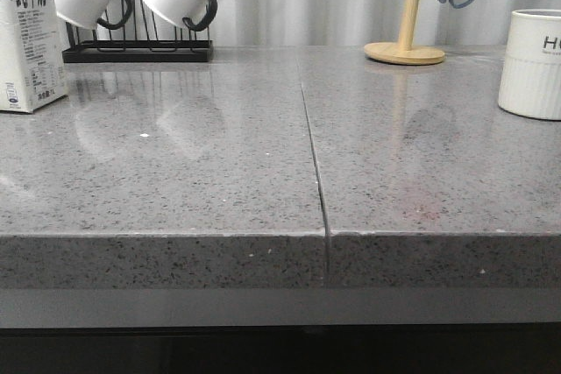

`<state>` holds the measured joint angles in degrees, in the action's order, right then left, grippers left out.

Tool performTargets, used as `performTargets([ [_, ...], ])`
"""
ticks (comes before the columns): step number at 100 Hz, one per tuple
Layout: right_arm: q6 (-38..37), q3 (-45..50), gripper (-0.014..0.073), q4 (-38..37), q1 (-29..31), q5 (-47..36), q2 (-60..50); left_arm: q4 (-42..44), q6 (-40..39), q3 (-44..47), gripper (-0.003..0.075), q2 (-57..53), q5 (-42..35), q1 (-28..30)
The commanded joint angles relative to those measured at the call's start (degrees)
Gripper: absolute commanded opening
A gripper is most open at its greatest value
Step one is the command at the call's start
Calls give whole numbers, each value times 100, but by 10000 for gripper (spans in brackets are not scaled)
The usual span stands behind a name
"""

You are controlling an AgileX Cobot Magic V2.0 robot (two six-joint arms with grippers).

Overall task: Place milk next to cup
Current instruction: 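Grasp the white HOME mug by its handle with the right gripper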

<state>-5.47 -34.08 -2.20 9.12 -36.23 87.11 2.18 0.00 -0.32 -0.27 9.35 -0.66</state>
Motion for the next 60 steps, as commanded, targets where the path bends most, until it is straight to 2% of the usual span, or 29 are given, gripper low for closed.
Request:
performTargets([
  [1,72,-347,330,21,51,-482,87,-22,-61,263,-20,-172,-442,-53],
  [8,72,-508,313,21,51,-482,276,-22,-61,263,-20,-172,-442,-53],
  [13,72,-588,250,21,51,-482,370,-22,-61,263,-20,-172,-442,-53],
  [28,72,-634,-70,21,51,-487,418,-22,-61,263,-20,-172,-442,-53],
  [45,-11,-634,-67,-71,-36,-431,324,-22,-61,263,-20,-172,-442,-53],
  [60,-166,-647,-67,-324,-575,-387,-47,-22,-61,263,-20,-172,-442,-53],
])
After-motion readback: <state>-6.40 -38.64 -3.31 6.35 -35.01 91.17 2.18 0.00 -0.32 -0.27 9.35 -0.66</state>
